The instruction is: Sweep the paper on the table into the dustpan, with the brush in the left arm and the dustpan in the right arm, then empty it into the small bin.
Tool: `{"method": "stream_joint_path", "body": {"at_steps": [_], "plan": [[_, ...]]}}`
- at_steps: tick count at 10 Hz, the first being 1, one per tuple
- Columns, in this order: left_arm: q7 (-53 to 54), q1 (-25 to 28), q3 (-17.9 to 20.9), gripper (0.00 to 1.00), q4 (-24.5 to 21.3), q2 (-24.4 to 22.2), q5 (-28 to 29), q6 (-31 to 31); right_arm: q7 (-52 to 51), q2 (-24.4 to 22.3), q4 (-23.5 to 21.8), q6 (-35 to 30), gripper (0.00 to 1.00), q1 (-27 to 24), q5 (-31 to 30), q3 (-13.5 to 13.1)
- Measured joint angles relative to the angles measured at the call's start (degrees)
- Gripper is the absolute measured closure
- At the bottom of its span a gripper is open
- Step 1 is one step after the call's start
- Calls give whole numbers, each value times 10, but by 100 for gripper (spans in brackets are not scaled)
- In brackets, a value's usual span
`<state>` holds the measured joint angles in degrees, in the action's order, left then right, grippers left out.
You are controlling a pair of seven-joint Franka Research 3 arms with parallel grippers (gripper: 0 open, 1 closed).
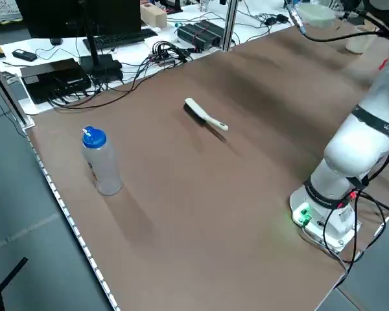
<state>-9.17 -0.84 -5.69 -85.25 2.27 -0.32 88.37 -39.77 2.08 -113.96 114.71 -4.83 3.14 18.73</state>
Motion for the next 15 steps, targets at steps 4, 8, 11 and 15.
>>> {"method": "stream_joint_path", "body": {"at_steps": [4, 8, 11, 15], "plan": [[0, -1, -2, 0, 0, 0, 0, 2, -26, 42, -28, 11, 67, 5, -132, 72], [0, -1, -2, 0, 0, 0, 0, 2, -44, 92, -36, 28, 67, 7, -210, 101], [0, -1, -2, 0, 0, 0, 0, 2, -113, 125, -72, 113, 67, 1, -234, 86], [0, -1, -2, 0, 0, 0, 0, 2, -196, 127, -89, 137, 67, -8, -256, 24]]}}
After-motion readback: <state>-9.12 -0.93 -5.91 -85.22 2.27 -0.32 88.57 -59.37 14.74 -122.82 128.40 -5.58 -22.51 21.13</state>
